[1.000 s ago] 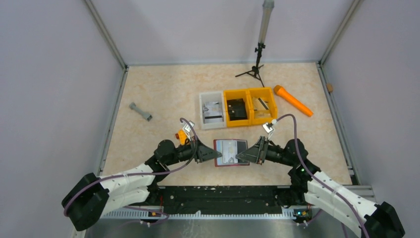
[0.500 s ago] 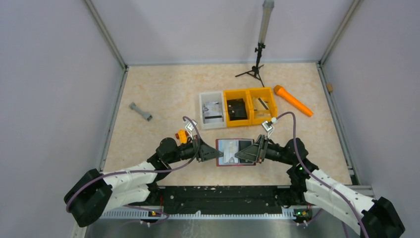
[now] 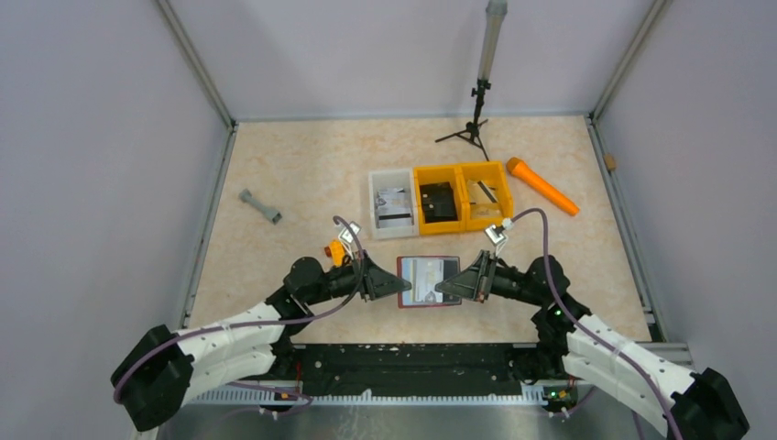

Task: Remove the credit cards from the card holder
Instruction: Remove the credit card from the card holder.

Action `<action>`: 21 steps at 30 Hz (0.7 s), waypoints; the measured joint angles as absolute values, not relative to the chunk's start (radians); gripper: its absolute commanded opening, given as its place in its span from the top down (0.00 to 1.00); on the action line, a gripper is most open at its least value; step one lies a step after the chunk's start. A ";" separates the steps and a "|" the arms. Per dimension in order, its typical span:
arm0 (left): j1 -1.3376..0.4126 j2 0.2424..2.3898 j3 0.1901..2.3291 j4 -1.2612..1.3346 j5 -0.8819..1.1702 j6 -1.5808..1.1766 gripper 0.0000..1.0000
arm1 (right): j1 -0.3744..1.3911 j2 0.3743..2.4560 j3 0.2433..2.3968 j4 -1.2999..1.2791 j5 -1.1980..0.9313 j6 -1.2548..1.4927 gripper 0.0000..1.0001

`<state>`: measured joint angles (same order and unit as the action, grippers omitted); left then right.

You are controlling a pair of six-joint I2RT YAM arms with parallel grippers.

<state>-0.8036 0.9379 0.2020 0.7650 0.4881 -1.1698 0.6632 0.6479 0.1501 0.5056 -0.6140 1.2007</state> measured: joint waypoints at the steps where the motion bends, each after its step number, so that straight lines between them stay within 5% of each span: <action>1: -0.804 0.918 0.202 0.750 0.482 -1.165 1.00 | 0.662 0.632 0.150 0.496 -0.609 1.198 0.97; 16: -0.749 0.736 0.192 0.544 0.455 -1.134 1.00 | 0.640 0.551 0.150 0.390 -0.574 1.166 1.00; 21: -0.671 0.590 0.210 0.305 0.412 -1.089 1.00 | 0.617 0.526 0.213 0.166 -0.509 1.038 1.00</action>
<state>-0.6708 0.5903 0.2100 0.3050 0.4118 -1.0893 0.6167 0.5259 0.2131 0.1658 -0.5095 1.0382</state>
